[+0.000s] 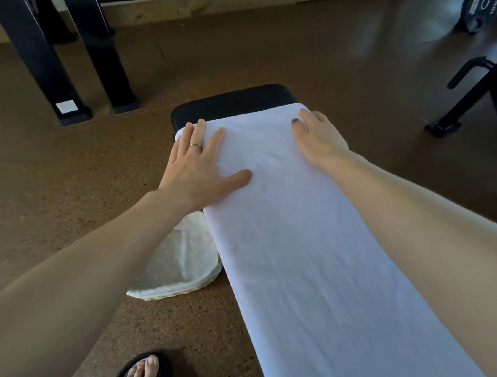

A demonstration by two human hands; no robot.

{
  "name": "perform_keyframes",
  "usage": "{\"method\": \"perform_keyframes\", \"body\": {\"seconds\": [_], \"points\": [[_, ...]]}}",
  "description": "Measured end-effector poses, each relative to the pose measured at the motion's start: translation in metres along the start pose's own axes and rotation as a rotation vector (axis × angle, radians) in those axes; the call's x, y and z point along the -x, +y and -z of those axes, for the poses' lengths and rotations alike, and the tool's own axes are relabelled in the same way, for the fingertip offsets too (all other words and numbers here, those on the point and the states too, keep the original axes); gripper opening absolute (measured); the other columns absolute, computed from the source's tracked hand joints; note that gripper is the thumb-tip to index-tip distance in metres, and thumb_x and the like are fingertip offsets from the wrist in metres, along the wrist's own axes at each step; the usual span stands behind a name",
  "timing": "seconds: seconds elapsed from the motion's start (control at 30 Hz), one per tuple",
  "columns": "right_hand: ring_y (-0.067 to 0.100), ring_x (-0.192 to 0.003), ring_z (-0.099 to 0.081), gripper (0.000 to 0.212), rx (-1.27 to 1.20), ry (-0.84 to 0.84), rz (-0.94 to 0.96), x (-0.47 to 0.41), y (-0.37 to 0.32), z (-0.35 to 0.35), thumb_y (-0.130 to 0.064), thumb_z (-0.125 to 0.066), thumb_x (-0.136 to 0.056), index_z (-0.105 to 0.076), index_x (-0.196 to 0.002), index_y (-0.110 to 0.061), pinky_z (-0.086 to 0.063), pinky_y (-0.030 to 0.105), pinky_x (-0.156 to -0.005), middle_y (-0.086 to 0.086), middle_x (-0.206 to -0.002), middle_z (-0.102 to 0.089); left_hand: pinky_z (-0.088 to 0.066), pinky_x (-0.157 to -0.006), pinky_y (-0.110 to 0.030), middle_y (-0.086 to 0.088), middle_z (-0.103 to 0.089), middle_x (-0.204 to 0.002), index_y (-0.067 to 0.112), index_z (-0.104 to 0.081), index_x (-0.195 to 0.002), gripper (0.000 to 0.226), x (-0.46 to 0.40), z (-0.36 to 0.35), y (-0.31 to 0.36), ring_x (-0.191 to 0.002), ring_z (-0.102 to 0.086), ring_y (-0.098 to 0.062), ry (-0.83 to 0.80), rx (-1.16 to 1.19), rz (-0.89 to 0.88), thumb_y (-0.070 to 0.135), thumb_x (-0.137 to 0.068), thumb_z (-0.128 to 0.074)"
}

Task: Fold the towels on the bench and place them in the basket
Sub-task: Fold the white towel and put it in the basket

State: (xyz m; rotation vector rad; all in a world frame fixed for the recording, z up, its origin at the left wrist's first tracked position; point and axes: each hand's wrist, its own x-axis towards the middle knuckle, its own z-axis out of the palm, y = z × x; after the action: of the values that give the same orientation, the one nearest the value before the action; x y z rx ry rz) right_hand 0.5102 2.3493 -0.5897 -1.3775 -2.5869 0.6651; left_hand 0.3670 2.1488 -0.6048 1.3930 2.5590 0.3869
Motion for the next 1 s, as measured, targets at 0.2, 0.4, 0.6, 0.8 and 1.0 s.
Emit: {"method": "perform_keyframes", "body": {"seconds": [0.2, 0.4, 0.6, 0.8, 1.0], "points": [[0.031, -0.098, -0.064, 0.032, -0.343, 0.064, -0.284, -0.046, -0.004, 0.021, -0.011, -0.047, -0.097, -0.07, -0.12, -0.01, -0.054, 0.034, -0.086, 0.007, -0.108, -0.066, 0.004, -0.125, -0.045, 0.002, 0.007, -0.171, 0.034, -0.013, -0.161, 0.098, -0.002, -0.005, -0.004, -0.156, 0.015, -0.023, 0.033, 0.036, -0.002, 0.085, -0.084, -0.042], [0.013, -0.08, -0.059, 0.019, -0.537, 0.068, -0.438, -0.07, 0.006, 0.023, -0.012, -0.065, -0.089, -0.069, -0.107, -0.011, -0.054, 0.03, -0.075, 0.001, -0.104, -0.069, 0.003, -0.125, -0.047, 0.007, 0.005, -0.17, 0.035, -0.017, -0.161, 0.097, -0.002, -0.009, -0.005, -0.155, 0.016, -0.019, 0.057, 0.131, 0.012, 0.081, -0.083, -0.05], [0.022, -0.097, -0.064, 0.007, -0.532, 0.069, -0.381, -0.077, 0.013, 0.012, -0.016, -0.054, -0.097, -0.061, -0.094, -0.018, -0.053, 0.035, -0.085, 0.004, -0.101, -0.061, 0.004, -0.124, -0.046, 0.006, 0.009, -0.17, 0.035, -0.012, -0.162, 0.101, -0.003, -0.006, -0.005, -0.155, 0.019, -0.02, 0.022, 0.08, 0.005, 0.086, -0.08, -0.043], [0.029, -0.097, -0.064, 0.019, -0.107, 0.354, -0.123, -0.068, 0.016, 0.012, -0.016, -0.055, -0.097, -0.072, -0.103, -0.01, -0.05, 0.034, -0.078, 0.009, -0.109, -0.066, 0.002, -0.125, -0.043, -0.005, 0.007, -0.171, 0.029, -0.01, -0.162, 0.083, -0.012, 0.001, -0.003, -0.157, 0.012, -0.024, 0.023, 0.024, 0.054, 0.076, -0.095, -0.027], [0.032, -0.109, -0.063, 0.047, -0.185, -0.006, 0.024, -0.041, 0.008, 0.012, -0.036, -0.031, -0.107, -0.056, -0.142, -0.019, -0.053, 0.038, -0.088, 0.01, -0.139, -0.059, 0.003, -0.126, -0.043, -0.004, 0.007, -0.171, 0.027, -0.01, -0.162, 0.083, -0.011, -0.005, 0.001, -0.156, 0.014, -0.024, 0.069, 0.041, 0.086, 0.072, -0.097, -0.033]]}}
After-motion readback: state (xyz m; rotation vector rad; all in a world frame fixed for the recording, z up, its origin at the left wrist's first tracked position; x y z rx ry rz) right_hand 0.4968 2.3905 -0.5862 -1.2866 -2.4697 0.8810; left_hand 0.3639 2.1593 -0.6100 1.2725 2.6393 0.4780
